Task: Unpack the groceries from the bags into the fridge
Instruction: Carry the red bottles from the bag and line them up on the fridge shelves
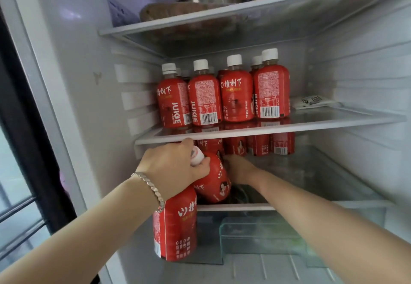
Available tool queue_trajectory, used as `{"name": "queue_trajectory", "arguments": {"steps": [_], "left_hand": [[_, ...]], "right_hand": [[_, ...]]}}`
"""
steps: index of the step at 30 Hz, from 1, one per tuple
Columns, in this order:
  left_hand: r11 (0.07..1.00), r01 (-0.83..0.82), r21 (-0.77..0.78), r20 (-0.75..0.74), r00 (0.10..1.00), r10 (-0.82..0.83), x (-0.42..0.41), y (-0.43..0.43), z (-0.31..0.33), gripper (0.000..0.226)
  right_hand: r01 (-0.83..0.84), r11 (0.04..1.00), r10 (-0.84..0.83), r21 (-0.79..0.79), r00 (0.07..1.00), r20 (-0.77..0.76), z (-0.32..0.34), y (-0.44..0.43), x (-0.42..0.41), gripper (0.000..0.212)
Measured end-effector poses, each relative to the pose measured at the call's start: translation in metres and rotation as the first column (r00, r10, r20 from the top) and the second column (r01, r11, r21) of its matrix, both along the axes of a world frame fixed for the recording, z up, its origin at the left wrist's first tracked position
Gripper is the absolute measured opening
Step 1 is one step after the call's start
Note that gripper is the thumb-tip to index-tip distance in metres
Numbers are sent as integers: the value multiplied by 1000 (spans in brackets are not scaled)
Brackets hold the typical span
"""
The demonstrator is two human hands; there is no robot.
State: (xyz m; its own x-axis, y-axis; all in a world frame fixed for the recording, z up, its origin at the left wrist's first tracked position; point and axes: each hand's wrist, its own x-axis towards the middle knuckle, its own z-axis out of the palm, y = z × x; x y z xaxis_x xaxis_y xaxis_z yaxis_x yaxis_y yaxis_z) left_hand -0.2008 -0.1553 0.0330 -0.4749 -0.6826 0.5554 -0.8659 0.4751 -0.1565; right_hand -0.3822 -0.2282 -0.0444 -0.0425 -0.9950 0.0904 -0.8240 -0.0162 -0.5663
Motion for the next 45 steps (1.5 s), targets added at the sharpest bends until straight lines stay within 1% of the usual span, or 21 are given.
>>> {"name": "queue_trajectory", "arguments": {"steps": [2,5,6,7,9,10,12,14,15,17,19,22,27,30,33,36,38,40,42,44,45], "left_hand": [[1000,3,11,-9,1000,-3,0,0,0,39],[999,7,41,-48,999,-5,4,-1,-2,39],[999,12,48,-64,998,-9,5,-2,-3,38],[998,16,54,-77,997,-11,6,-2,-3,38],[998,23,52,-80,997,-19,5,-2,-2,38],[998,32,51,-81,996,-27,2,-1,0,38],[998,46,52,-61,997,-43,-5,3,2,40],[996,67,66,-45,997,-64,-11,9,5,48],[995,76,71,-60,996,-72,-13,11,8,54],[994,99,40,-151,984,-91,-16,17,19,63],[990,114,-80,-251,959,-130,-23,17,24,59],[967,127,-222,-263,947,-185,-44,14,14,37],[892,167,-420,-361,871,-333,-60,0,-10,33],[875,164,-456,-400,840,-366,-59,4,-14,29],[896,152,-418,-419,843,-338,-57,8,-18,23],[937,161,-310,-427,857,-289,-53,15,-26,13],[953,227,-202,-437,850,-295,-49,19,-26,20],[932,360,-45,-551,770,-323,-43,19,-28,33],[892,446,75,-736,629,-253,-34,19,-30,44],[879,464,108,-846,507,-163,-29,16,-35,42],[893,438,104,-852,502,-147,-29,12,-39,37]], "right_hand": [[-36,999,36,2,999,3,6,8,-1,24],[-22,979,80,-203,956,282,17,39,9,33],[-58,966,150,-251,919,365,21,52,12,44],[-157,953,254,-259,880,401,21,64,13,58],[-352,911,411,-216,825,389,22,83,20,82],[-363,896,437,-255,822,366,20,88,22,87],[-203,890,339,-408,893,295,14,92,26,87],[-45,873,198,-486,943,267,9,98,29,83],[15,862,160,-507,941,299,7,102,29,80],[132,839,142,-528,884,446,0,108,24,73],[224,815,119,-535,838,533,-4,113,17,73],[247,820,100,-517,827,553,-8,123,8,73],[236,853,81,-465,821,565,-7,131,-9,74],[239,857,79,-457,814,575,-7,131,-10,74],[265,842,69,-469,810,582,-10,130,-8,75],[294,830,49,-475,809,586,-11,130,-6,73],[309,825,41,-473,802,596,-11,129,-4,72],[312,827,35,-468,802,597,-10,128,-3,77],[311,826,34,-470,805,592,-9,126,-3,78],[304,825,37,-476,812,583,-9,125,-3,77],[303,826,36,-476,813,581,-8,124,-3,77]]}}
